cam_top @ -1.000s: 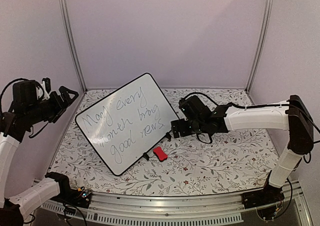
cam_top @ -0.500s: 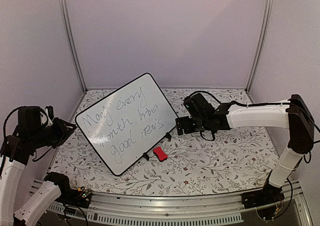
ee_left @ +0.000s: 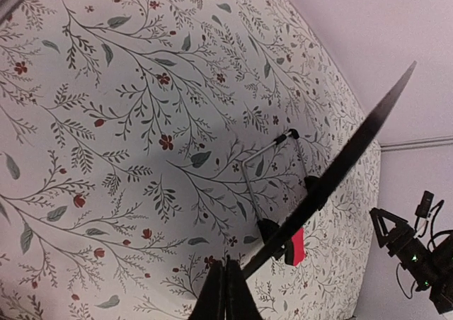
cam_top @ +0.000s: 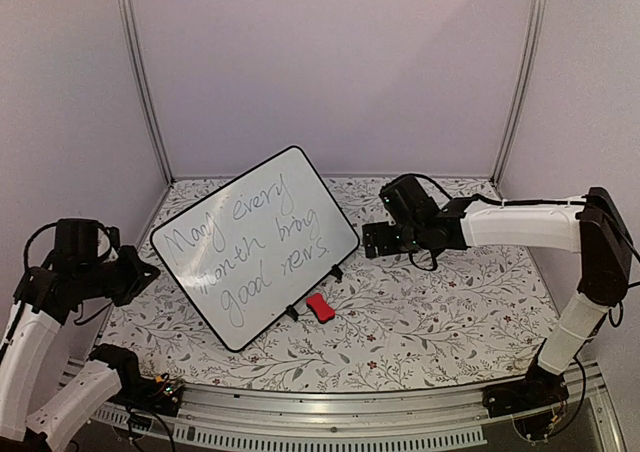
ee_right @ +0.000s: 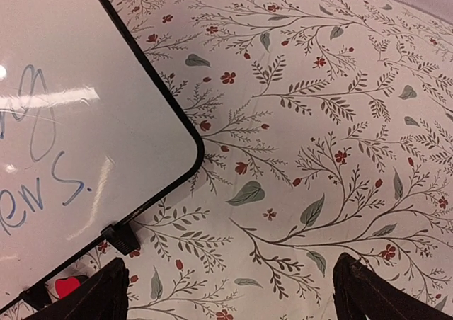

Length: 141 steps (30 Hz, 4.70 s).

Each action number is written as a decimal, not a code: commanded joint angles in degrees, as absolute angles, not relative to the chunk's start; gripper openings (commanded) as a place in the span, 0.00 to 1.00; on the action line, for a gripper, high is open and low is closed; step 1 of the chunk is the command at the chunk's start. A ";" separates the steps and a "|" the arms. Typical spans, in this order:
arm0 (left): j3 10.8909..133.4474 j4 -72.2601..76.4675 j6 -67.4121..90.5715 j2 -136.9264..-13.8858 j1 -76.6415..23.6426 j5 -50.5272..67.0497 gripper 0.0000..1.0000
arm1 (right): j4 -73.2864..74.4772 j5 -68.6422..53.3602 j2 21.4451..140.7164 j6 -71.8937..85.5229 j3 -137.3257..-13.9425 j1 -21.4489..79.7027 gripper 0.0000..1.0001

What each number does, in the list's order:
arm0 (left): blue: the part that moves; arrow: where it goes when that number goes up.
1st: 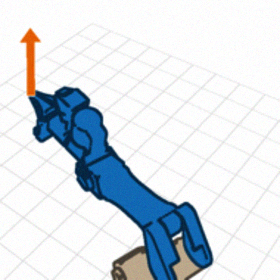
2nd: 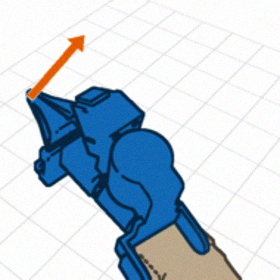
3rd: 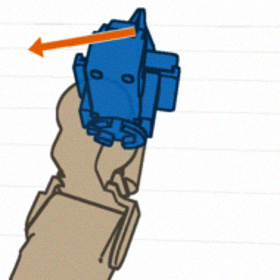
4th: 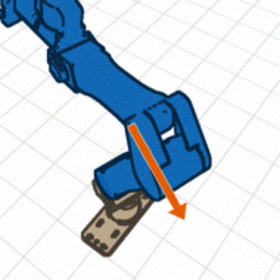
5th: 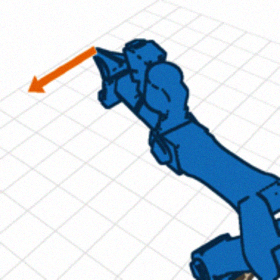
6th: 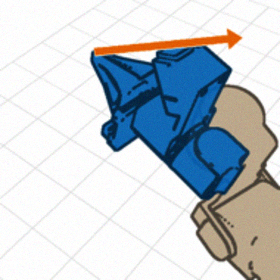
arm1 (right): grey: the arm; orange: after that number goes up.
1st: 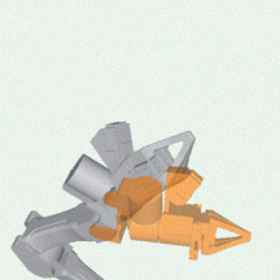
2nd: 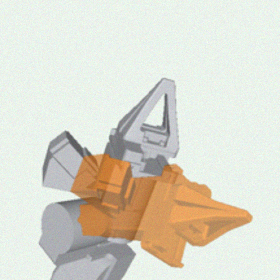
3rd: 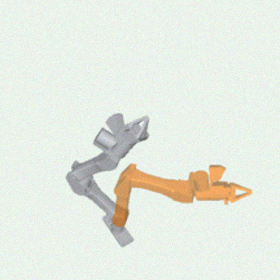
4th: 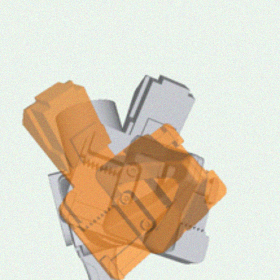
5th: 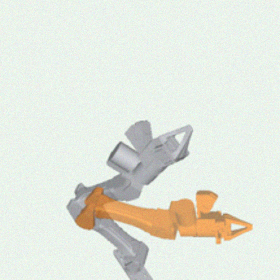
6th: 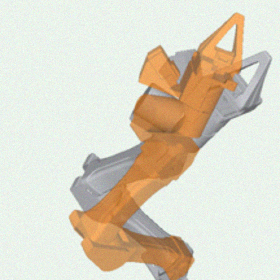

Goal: Erase the whiteboard
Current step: Move the whiteboard to the center of the board.

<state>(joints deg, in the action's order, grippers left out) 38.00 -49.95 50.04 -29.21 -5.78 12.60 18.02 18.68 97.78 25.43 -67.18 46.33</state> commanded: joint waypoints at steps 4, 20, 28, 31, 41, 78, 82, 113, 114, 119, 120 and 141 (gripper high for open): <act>35.80 -46.31 53.19 -31.72 -9.84 10.42 0.00 | 19.04 18.75 97.24 24.29 -70.30 43.77 0.99; 37.27 -38.90 62.14 -42.71 -29.14 0.13 0.00 | 15.54 14.24 95.31 22.83 -66.03 41.04 0.99; 37.90 -37.11 64.07 -46.91 -33.45 -3.71 0.00 | 14.51 12.94 94.16 23.12 -62.71 41.13 0.99; 37.85 -37.53 64.81 -47.65 -34.60 -4.16 0.00 | 13.69 11.88 94.35 23.38 -62.33 41.20 0.99; 34.97 -41.81 68.64 -44.72 -35.94 -6.19 0.00 | 10.65 10.60 95.32 22.20 -63.08 41.30 0.99; 40.93 -47.82 85.22 -57.99 -45.45 -15.18 0.00 | 12.02 14.25 100.95 22.09 -69.54 41.22 0.99; 41.11 -46.35 84.82 -59.66 -45.53 -15.07 0.00 | 11.19 12.85 100.53 21.64 -67.86 41.18 0.99; 40.01 -34.14 82.78 -66.63 -49.97 -12.49 0.00 | 4.53 4.96 101.11 17.09 -62.10 41.74 0.95; 39.83 -34.11 82.90 -66.20 -50.13 -12.48 0.00 | 4.01 4.66 101.29 16.80 -61.95 41.82 0.94; 38.39 -35.20 83.97 -63.89 -50.82 -13.07 0.00 | 2.83 4.19 102.92 14.69 -62.35 42.56 0.87; 37.98 -35.50 84.41 -63.32 -50.83 -13.24 0.00 | 2.73 4.27 103.36 14.18 -62.45 42.74 0.86; 32.45 -39.60 88.34 -55.68 -50.68 -16.49 0.00 | -1.76 4.06 111.94 7.26 -64.49 46.12 0.54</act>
